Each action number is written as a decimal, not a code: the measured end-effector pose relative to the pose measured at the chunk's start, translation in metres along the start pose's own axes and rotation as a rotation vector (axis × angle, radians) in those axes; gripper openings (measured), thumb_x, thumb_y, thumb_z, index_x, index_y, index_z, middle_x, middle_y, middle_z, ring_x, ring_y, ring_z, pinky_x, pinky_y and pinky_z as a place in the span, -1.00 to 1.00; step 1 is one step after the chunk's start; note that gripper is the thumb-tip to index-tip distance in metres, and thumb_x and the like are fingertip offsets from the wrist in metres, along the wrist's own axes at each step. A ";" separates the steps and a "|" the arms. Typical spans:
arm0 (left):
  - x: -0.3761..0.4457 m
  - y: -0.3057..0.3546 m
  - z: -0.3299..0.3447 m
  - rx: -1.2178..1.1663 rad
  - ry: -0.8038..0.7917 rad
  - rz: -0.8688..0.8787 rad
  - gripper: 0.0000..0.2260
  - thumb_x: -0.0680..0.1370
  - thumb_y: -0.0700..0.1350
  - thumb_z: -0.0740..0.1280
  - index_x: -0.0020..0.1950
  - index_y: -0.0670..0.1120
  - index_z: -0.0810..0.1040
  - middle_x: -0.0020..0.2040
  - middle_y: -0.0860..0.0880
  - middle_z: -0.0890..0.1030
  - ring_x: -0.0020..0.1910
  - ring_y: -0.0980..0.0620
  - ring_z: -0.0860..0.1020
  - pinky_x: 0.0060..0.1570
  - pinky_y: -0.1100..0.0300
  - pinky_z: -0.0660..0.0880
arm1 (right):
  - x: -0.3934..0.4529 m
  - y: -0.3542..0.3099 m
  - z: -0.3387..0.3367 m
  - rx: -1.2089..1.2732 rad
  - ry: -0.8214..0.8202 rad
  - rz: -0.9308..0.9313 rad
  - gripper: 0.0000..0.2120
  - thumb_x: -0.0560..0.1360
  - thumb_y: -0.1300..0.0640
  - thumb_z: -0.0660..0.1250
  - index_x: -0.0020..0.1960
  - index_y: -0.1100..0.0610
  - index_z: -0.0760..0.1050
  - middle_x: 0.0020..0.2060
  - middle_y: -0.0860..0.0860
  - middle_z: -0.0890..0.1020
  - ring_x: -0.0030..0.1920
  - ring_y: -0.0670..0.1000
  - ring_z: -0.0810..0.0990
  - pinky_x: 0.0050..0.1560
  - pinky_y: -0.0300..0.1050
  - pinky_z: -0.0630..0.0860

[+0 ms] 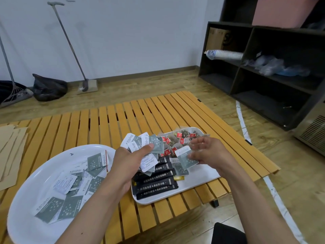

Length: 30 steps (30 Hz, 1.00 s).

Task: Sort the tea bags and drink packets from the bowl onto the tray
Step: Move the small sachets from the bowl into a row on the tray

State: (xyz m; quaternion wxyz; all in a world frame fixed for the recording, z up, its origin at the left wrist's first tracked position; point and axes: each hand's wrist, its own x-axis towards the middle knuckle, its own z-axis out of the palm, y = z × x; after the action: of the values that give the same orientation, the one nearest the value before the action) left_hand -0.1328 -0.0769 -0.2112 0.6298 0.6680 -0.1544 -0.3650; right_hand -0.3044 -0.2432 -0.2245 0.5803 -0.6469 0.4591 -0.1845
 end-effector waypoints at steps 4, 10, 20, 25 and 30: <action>-0.001 -0.001 0.002 0.017 -0.016 0.001 -0.78 0.47 -0.12 0.56 0.04 -0.18 0.68 -0.14 -0.10 0.77 -0.14 -0.07 0.75 -0.04 0.03 0.64 | 0.006 0.006 0.004 -0.072 0.026 0.144 -0.66 0.33 0.48 0.55 0.04 0.28 0.57 -0.06 0.21 0.68 -0.07 0.16 0.70 -0.27 -0.02 0.68; 0.000 -0.001 0.002 0.020 -0.018 0.008 -0.79 0.47 -0.12 0.56 0.03 -0.18 0.68 -0.14 -0.09 0.77 -0.15 -0.07 0.75 -0.08 0.06 0.63 | 0.012 0.007 0.015 -0.180 0.034 0.203 -0.72 0.34 0.33 0.62 -0.04 0.22 0.60 -0.13 0.14 0.74 -0.12 0.10 0.74 -0.10 0.08 0.72; 0.001 -0.003 0.000 0.047 -0.015 0.014 -0.79 0.47 -0.10 0.56 0.03 -0.17 0.69 -0.15 -0.08 0.77 -0.16 -0.06 0.75 -0.05 0.03 0.64 | 0.008 0.002 0.024 -0.408 0.032 0.173 -0.87 0.38 0.15 0.62 -0.15 0.13 0.69 -0.20 0.10 0.75 -0.22 0.03 0.67 -0.02 0.03 0.70; 0.001 -0.002 0.000 0.057 -0.015 0.006 -0.79 0.46 -0.11 0.57 0.02 -0.17 0.69 -0.16 -0.06 0.77 -0.20 -0.01 0.75 -0.23 0.16 0.60 | 0.002 -0.001 0.018 -0.293 0.120 0.031 -0.87 0.42 0.06 0.59 -0.15 0.09 0.69 -0.27 0.02 0.74 -0.26 -0.05 0.71 -0.07 0.00 0.71; -0.001 -0.001 0.002 0.095 -0.053 0.005 -0.77 0.40 -0.14 0.61 0.00 -0.15 0.69 -0.19 -0.05 0.77 -0.26 0.02 0.74 -0.42 0.26 0.57 | -0.018 -0.017 0.032 0.033 -0.058 -0.180 -0.81 0.44 0.02 0.56 0.01 0.05 0.69 -0.12 0.01 0.76 -0.14 -0.06 0.72 -0.18 -0.15 0.63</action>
State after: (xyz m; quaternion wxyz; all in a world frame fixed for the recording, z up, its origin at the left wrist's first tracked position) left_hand -0.1353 -0.0774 -0.2119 0.5939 0.6871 -0.1897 -0.3732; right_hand -0.2824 -0.2122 -0.2117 0.5850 -0.6808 0.3792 -0.2245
